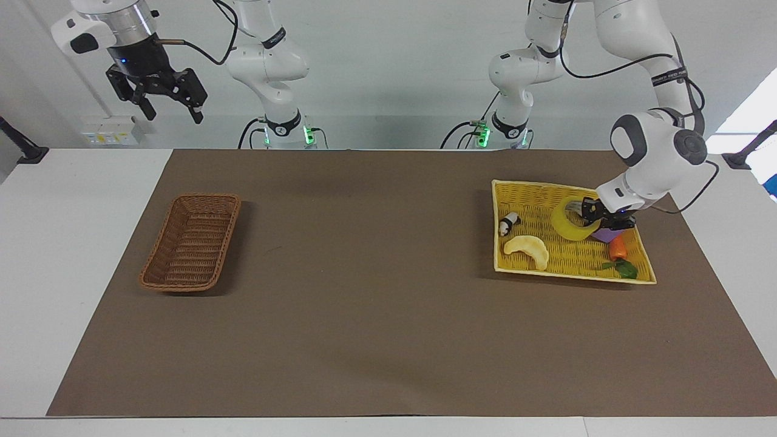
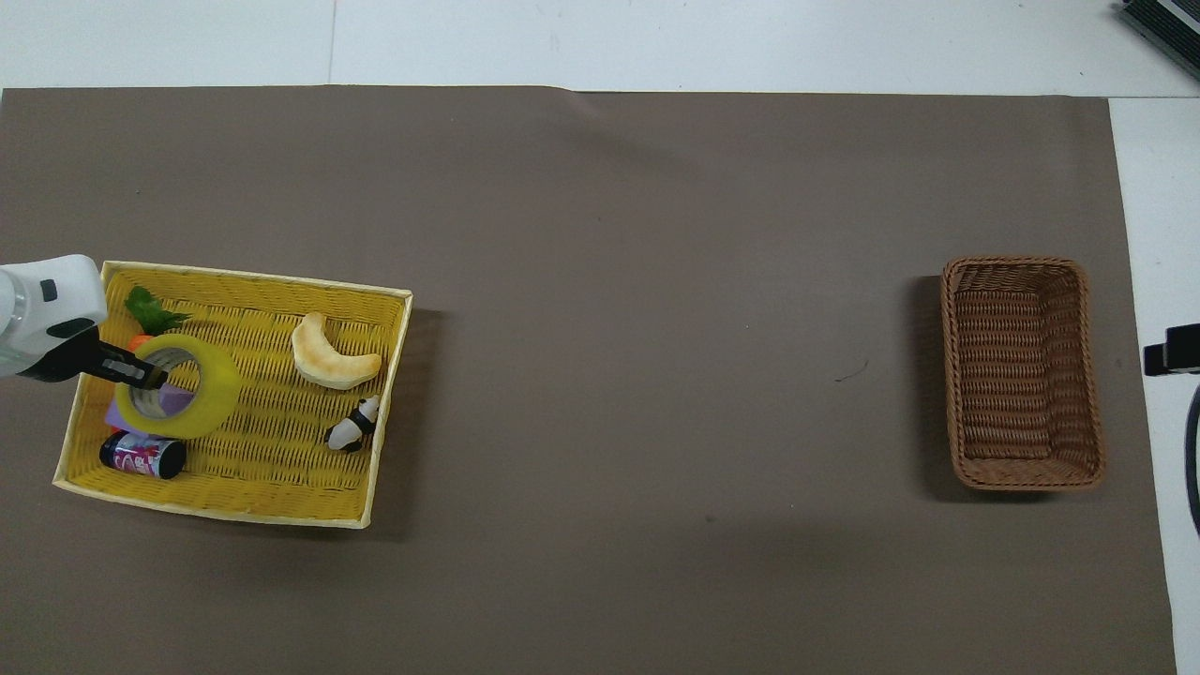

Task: Move tape to another basket
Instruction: 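Reach the left gripper into the tray to the yellow tape roll, then grasp the yellow tape roll with the left gripper and lift it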

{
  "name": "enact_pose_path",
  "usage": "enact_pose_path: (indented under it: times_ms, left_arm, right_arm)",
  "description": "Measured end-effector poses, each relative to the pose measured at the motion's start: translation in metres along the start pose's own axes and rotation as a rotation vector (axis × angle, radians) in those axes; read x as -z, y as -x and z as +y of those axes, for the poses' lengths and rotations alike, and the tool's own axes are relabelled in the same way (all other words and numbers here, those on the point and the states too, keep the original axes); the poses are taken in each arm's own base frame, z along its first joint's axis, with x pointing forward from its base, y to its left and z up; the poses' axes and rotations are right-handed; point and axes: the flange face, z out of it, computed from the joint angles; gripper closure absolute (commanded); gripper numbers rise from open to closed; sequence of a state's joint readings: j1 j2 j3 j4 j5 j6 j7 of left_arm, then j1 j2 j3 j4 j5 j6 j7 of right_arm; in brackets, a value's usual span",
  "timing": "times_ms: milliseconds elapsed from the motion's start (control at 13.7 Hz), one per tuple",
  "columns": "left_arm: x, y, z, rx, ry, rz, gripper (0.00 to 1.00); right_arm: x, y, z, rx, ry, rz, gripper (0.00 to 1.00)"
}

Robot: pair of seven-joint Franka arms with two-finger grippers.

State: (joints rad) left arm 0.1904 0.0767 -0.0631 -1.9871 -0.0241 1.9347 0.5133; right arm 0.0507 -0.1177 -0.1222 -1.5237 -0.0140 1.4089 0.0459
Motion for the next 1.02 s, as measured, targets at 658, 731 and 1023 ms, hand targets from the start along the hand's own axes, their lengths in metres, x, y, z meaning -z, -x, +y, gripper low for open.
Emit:
enact_pose_path:
  times_ms: [658, 731, 1023]
  left_arm:
    - [0.035, 0.001, -0.007, 0.312, 0.190, 0.078, 1.00]
    - [0.035, -0.002, -0.001, 0.317, 0.238, 0.084, 1.00]
    - [0.032, -0.026, 0.062, 0.279, 0.377, 0.054, 1.00]
  right_arm:
    - [0.000, 0.000, 0.000, 0.000, 0.000, 0.000, 0.00]
    - [0.000, 0.000, 0.000, 0.000, 0.000, 0.000, 0.00]
    - [0.000, 0.000, 0.000, 0.000, 0.000, 0.000, 0.00]
